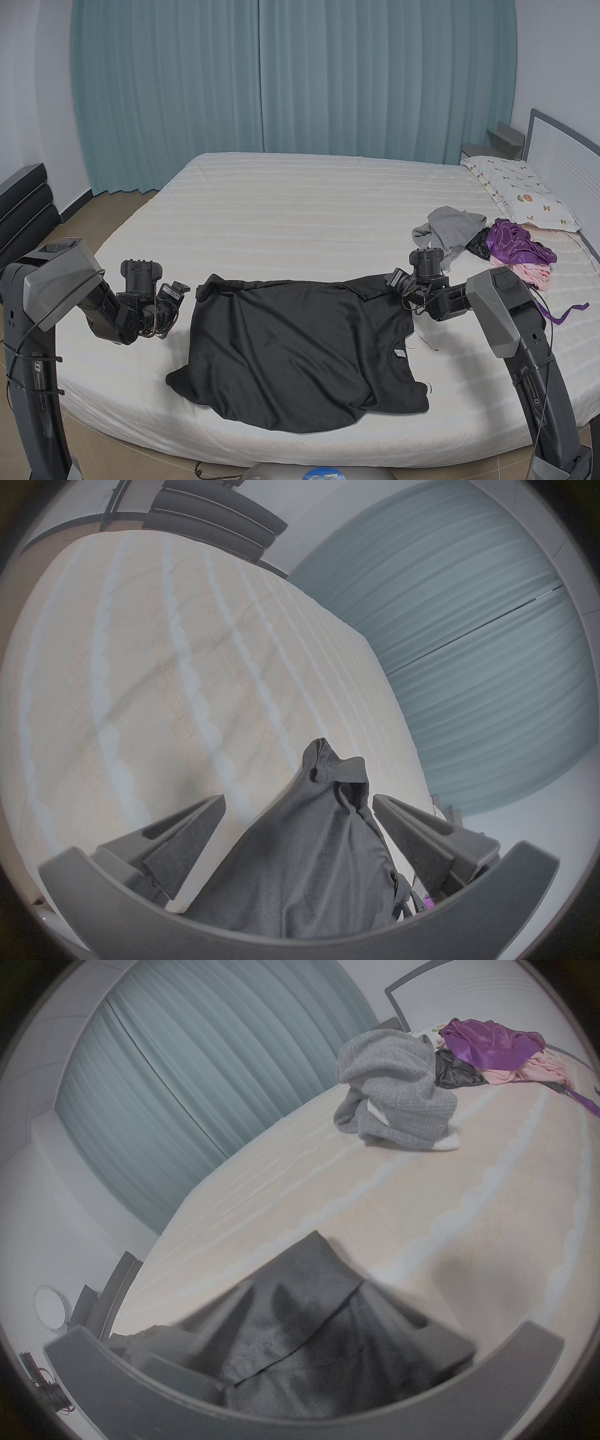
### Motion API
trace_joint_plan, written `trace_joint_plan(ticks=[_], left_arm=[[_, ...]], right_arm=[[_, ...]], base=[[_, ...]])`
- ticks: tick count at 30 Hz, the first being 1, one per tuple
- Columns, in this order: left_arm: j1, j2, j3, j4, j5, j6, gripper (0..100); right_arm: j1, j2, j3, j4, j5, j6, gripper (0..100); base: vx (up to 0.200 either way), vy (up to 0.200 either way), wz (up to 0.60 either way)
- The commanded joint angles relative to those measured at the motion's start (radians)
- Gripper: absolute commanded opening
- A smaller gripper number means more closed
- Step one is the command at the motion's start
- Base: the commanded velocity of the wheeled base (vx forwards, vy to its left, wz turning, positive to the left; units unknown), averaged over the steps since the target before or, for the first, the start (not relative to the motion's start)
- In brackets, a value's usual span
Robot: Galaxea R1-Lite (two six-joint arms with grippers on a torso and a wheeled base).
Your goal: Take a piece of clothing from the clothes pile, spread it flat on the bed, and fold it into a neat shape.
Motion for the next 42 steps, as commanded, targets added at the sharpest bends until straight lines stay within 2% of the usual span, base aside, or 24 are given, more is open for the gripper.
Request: trace_joint_plan(ticks=[1, 8, 18, 19, 27, 30, 32, 37, 42], left_arm=[[0.0, 0.001, 0.001, 0.0, 0.002, 0.0, 100], [0.0, -0.001, 0.003, 0.0, 0.003, 0.0, 100], [0.0, -0.002, 0.009, 0.0, 0.003, 0.001, 100], [0.0, -0.002, 0.009, 0.0, 0.003, 0.001, 100], [-0.001, -0.002, 0.009, -0.002, 0.003, 0.006, 100], [-0.001, -0.014, 0.02, -0.002, 0.002, 0.009, 100], [-0.001, -0.025, 0.038, -0.003, -0.006, 0.012, 100], [-0.007, -0.044, 0.063, -0.009, -0.012, 0.021, 100], [-0.007, -0.044, 0.067, -0.019, -0.012, 0.02, 100]], right_arm=[[0.001, -0.001, -0.001, -0.012, -0.002, -0.001, 0], [-0.006, -0.014, -0.001, -0.203, -0.029, -0.025, 0], [-0.045, 0.008, -0.001, -0.273, -0.042, -0.082, 0], [-0.047, 0.008, -0.001, -0.282, -0.043, -0.082, 100], [-0.061, -0.014, 0.011, -0.276, -0.04, -0.071, 100], [-0.061, -0.075, 0.152, -0.278, -0.022, -0.062, 100], [-0.061, -0.124, 0.241, -0.284, 0.006, -0.048, 100], [-0.065, -0.261, 0.506, -0.269, 0.161, -0.033, 100], [-0.065, -0.27, 0.578, -0.256, 0.19, -0.037, 100]], base=[[0.0, 0.0, 0.0], [0.0, 0.0, 0.0], [0.0, 0.0, 0.0], [0.0, 0.0, 0.0], [0.0, 0.0, 0.0], [0.0, 0.0, 0.0], [0.0, 0.0, 0.0], [0.0, 0.0, 0.0], [0.0, 0.0, 0.0]])
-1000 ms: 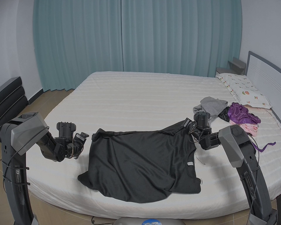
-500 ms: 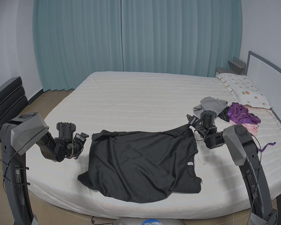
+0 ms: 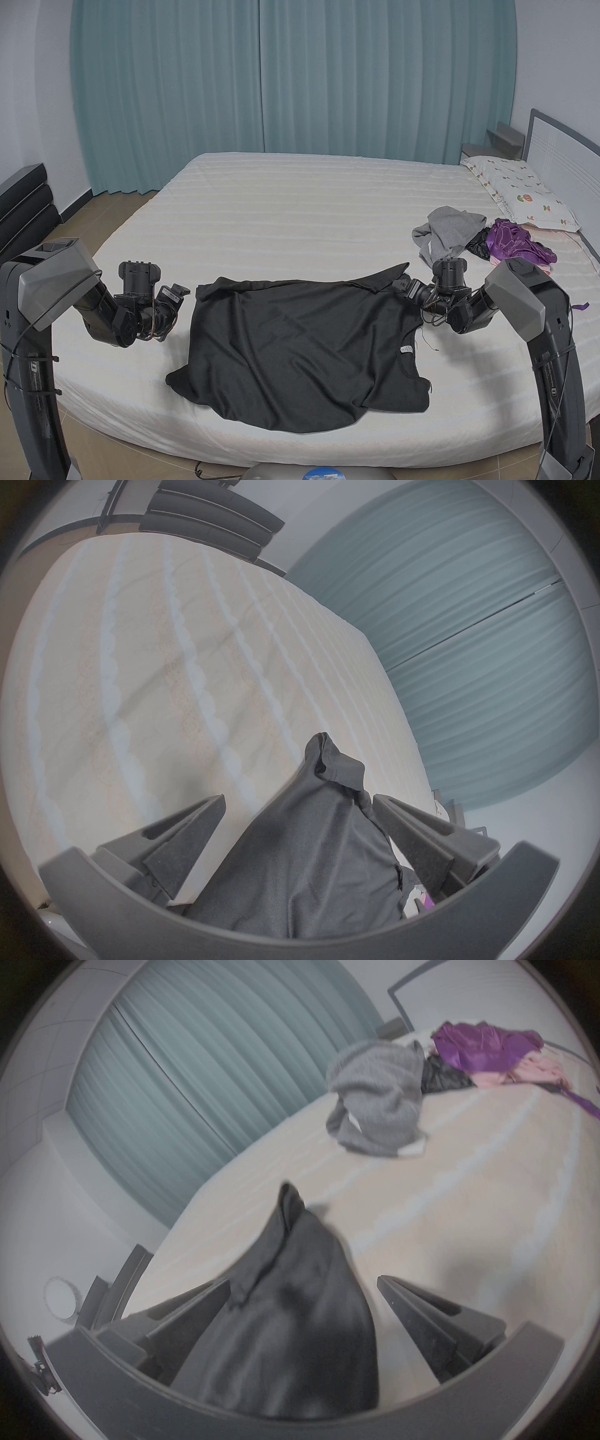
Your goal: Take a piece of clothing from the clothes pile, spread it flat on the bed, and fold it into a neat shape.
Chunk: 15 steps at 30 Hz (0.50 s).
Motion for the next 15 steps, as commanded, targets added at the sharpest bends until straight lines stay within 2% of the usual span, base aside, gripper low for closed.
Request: trace_joint_plan(ticks=[1, 9, 10, 15], left_arm=[[-0.003, -0.017, 0.022, -0.009, -0.004, 0.002, 100], [-0.003, -0.012, 0.022, -0.008, -0.004, 0.002, 100], [-0.003, -0.011, 0.024, -0.008, -0.004, 0.002, 100], [-0.003, -0.011, 0.028, -0.008, -0.004, 0.004, 100]], right_arm=[[-0.002, -0.099, 0.162, 0.013, 0.067, -0.002, 100], [0.004, -0.064, 0.149, 0.026, 0.067, -0.006, 100], [0.004, -0.062, 0.146, 0.03, 0.067, -0.006, 0], [0.007, -0.042, 0.099, 0.032, 0.056, -0.003, 0]], base=[[0.0, 0.0, 0.0], [0.0, 0.0, 0.0], [0.0, 0.0, 0.0], [0.0, 0.0, 0.0]])
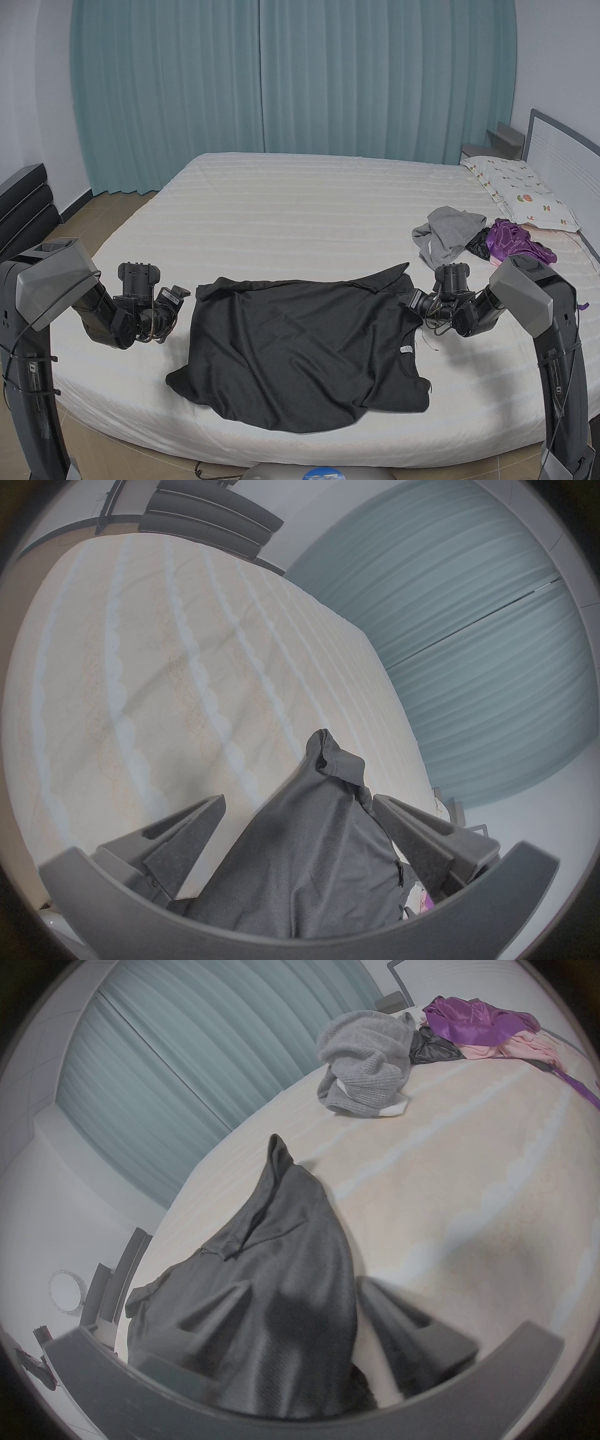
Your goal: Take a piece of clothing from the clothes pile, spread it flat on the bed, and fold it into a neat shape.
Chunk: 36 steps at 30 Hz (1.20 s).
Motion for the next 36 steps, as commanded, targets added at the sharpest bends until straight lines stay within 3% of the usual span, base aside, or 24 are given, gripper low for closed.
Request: trace_joint_plan(ticks=[1, 10, 14, 21, 22, 26, 30, 35, 36], left_arm=[[0.0, 0.001, 0.004, 0.0, 0.0, 0.0, 100], [0.0, 0.003, 0.003, -0.002, 0.0, 0.0, 100], [0.0, 0.004, 0.003, -0.002, 0.001, 0.0, 100], [0.0, 0.004, 0.003, -0.005, 0.001, 0.0, 100], [0.0, 0.004, 0.003, -0.005, 0.001, 0.002, 100], [0.0, 0.003, 0.004, -0.003, 0.001, 0.002, 100], [-0.001, -0.03, 0.057, -0.005, 0.001, 0.057, 100], [-0.006, -0.096, 0.149, -0.007, 0.001, 0.145, 100], [-0.011, -0.114, 0.166, -0.003, 0.001, 0.148, 100]], right_arm=[[0.003, 0.021, -0.044, -0.008, -0.007, 0.003, 0], [-0.019, 0.12, -0.37, -0.074, -0.199, 0.009, 0], [-0.019, 0.16, -0.461, -0.071, -0.228, 0.006, 0], [-0.025, 0.197, -0.475, -0.073, -0.23, -0.003, 0], [-0.027, 0.197, -0.47, -0.07, -0.228, -0.003, 100], [-0.028, 0.188, -0.444, -0.066, -0.226, -0.003, 100], [-0.037, 0.05, -0.245, -0.082, -0.199, 0.019, 100], [-0.051, -0.085, -0.025, -0.132, -0.125, 0.052, 100], [-0.06, -0.153, 0.091, -0.16, -0.091, 0.057, 100]], base=[[0.0, 0.0, 0.0], [0.0, 0.0, 0.0], [0.0, 0.0, 0.0], [0.0, 0.0, 0.0], [0.0, 0.0, 0.0], [0.0, 0.0, 0.0], [0.0, 0.0, 0.0], [0.0, 0.0, 0.0], [0.0, 0.0, 0.0]])
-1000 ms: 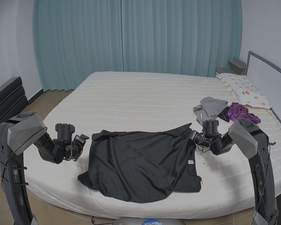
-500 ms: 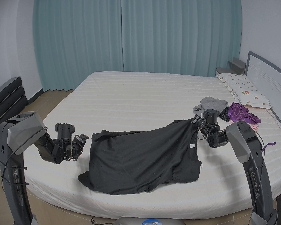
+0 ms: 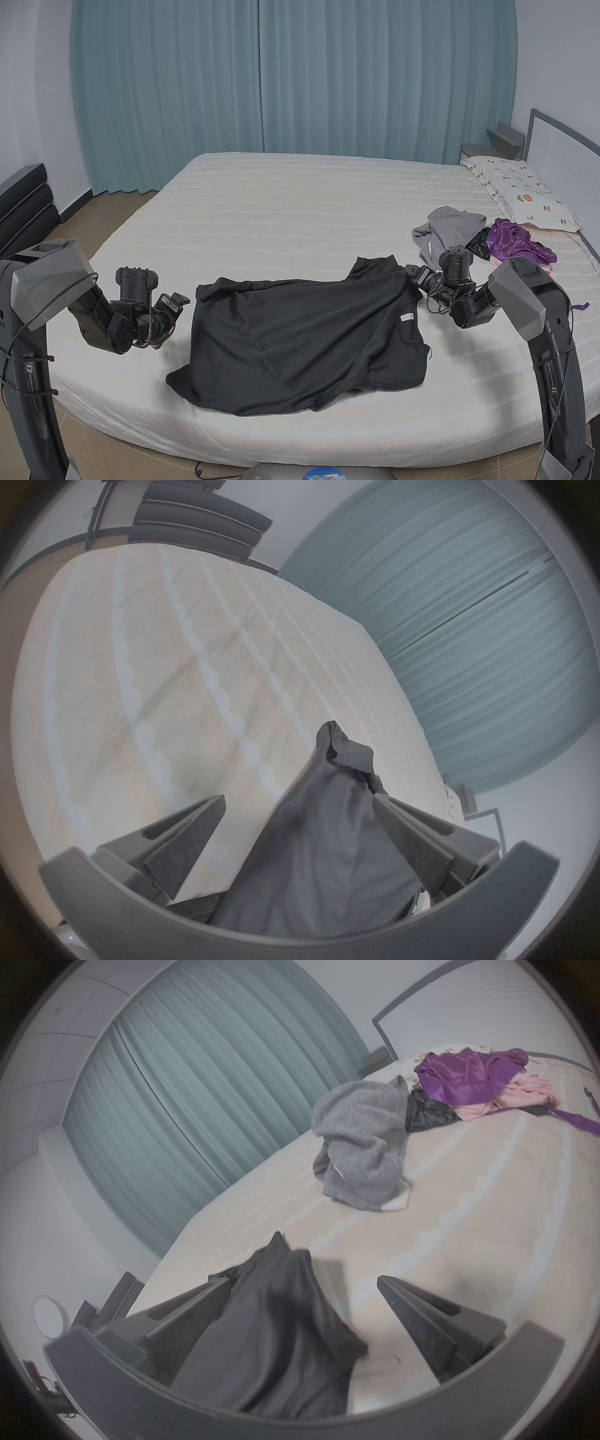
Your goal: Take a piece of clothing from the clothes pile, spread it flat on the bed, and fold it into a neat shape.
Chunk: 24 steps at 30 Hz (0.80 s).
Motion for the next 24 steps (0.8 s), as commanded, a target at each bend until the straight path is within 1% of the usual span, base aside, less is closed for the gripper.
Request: trace_joint_plan(ticks=[1, 3, 4, 5, 7, 8, 10, 11, 13, 15, 16, 18, 22, 24], left_arm=[[-0.015, -0.114, 0.127, 0.004, 0.0, 0.069, 100], [-0.034, -0.147, 0.173, 0.004, 0.0, 0.071, 100], [-0.04, -0.153, 0.185, 0.004, 0.0, 0.071, 100], [-0.063, -0.162, 0.227, -0.001, 0.0, 0.072, 100], [-0.073, -0.162, 0.25, -0.001, 0.002, 0.072, 100], [-0.084, -0.159, 0.27, -0.001, 0.005, 0.072, 100], [-0.093, -0.154, 0.291, -0.001, 0.006, 0.069, 100], [-0.093, -0.154, 0.291, -0.001, 0.006, 0.069, 100], [-0.103, -0.151, 0.323, -0.001, 0.011, 0.066, 100], [-0.106, -0.151, 0.333, -0.001, 0.012, 0.066, 100], [-0.11, -0.151, 0.362, -0.001, 0.014, 0.068, 100], [-0.115, -0.151, 0.383, -0.002, 0.015, 0.069, 100], [-0.115, -0.15, 0.397, -0.002, 0.023, 0.069, 100], [-0.115, -0.141, 0.414, -0.002, 0.045, 0.071, 100]], right_arm=[[-0.023, -0.266, 0.347, -0.071, 0.088, 0.039, 100], [-0.017, -0.33, 0.469, -0.099, 0.095, 0.074, 100], [-0.015, -0.345, 0.498, -0.106, 0.1, 0.084, 100], [-0.011, -0.394, 0.594, -0.14, 0.121, 0.11, 100], [-0.003, -0.427, 0.656, -0.162, 0.141, 0.122, 100], [0.005, -0.463, 0.748, -0.185, 0.158, 0.127, 100], [0.015, -0.494, 0.832, -0.206, 0.16, 0.128, 100], [0.015, -0.494, 0.832, -0.206, 0.16, 0.128, 100], [0.022, -0.523, 0.943, -0.24, 0.164, 0.136, 100], [0.023, -0.523, 0.966, -0.25, 0.164, 0.137, 100], [0.032, -0.514, 1.021, -0.29, 0.158, 0.134, 100], [0.032, -0.508, 1.059, -0.336, 0.161, 0.134, 100], [0.028, -0.5, 1.074, -0.352, 0.166, 0.133, 100], [0.028, -0.488, 1.081, -0.353, 0.167, 0.137, 100]], base=[[0.0, 0.0, 0.0], [0.0, 0.0, 0.0], [0.0, 0.0, 0.0], [0.0, 0.0, 0.0], [0.0, 0.0, 0.0], [0.0, 0.0, 0.0], [0.0, 0.0, 0.0], [0.0, 0.0, 0.0], [0.0, 0.0, 0.0], [0.0, 0.0, 0.0], [0.0, 0.0, 0.0], [0.0, 0.0, 0.0], [0.0, 0.0, 0.0], [0.0, 0.0, 0.0]])
